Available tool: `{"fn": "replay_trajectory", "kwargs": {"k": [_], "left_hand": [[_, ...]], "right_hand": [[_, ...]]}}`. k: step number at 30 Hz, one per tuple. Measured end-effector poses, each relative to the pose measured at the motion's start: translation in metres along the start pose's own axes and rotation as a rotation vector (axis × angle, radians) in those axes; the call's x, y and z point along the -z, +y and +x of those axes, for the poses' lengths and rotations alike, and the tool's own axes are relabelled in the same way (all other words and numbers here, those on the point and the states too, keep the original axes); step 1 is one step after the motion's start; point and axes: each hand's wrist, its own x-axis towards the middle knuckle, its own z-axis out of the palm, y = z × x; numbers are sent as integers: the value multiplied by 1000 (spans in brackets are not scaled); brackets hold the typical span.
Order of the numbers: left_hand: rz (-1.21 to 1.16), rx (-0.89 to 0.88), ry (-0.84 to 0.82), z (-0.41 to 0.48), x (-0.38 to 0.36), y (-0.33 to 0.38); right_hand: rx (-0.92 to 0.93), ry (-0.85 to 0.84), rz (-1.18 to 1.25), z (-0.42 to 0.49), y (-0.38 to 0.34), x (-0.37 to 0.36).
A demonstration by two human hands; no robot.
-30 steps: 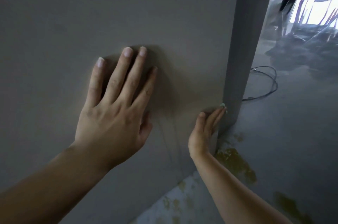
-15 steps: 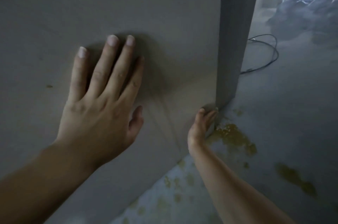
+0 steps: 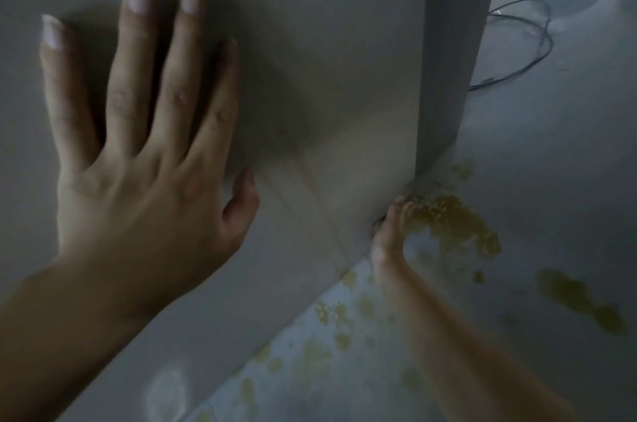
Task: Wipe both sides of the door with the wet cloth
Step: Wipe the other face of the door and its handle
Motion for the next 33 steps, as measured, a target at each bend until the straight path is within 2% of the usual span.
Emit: {"fn": "replay_trajectory", "kwargs": {"k": [3, 6, 9, 14, 17, 19, 22, 24, 25, 27, 29, 31, 33], "left_hand": [[-39, 5, 19, -5, -4, -3], [-61, -7, 33, -4, -6, -5], [-60, -10, 13, -2, -6, -4], [0, -28, 44, -4, -3, -2], [19, -49, 63, -3, -3, -3], [43, -52, 63, -3, -2, -2], [95, -45, 70, -4, 3, 2], [162, -71, 92, -6, 9, 4], [170, -91, 108, -8, 12, 3], [162, -119, 143, -11, 21, -4], [165, -121, 153, -19, 33, -14], [157, -87, 184, -32, 42, -24], [159, -69, 206, -46, 49, -30]], "right_hand": [[102, -26, -42, -35, 10, -6], [22, 26, -3, -11, 12, -5], [-21, 72, -71, 18, 7, 3], [23, -59, -86, -38, 35, -11], [-18, -35, -87, -46, 32, -20], [107, 0, -165, -60, 7, -34], [644, -90, -249, -99, -25, -50], [838, -124, -351, -100, -27, -47], [847, -94, -367, -93, -22, -42], [687, -11, -304, -78, -22, -37], [566, -3, -242, -75, -35, -41], [661, -14, -231, -86, -65, -49], [933, -86, -295, -109, -103, -64]]}}
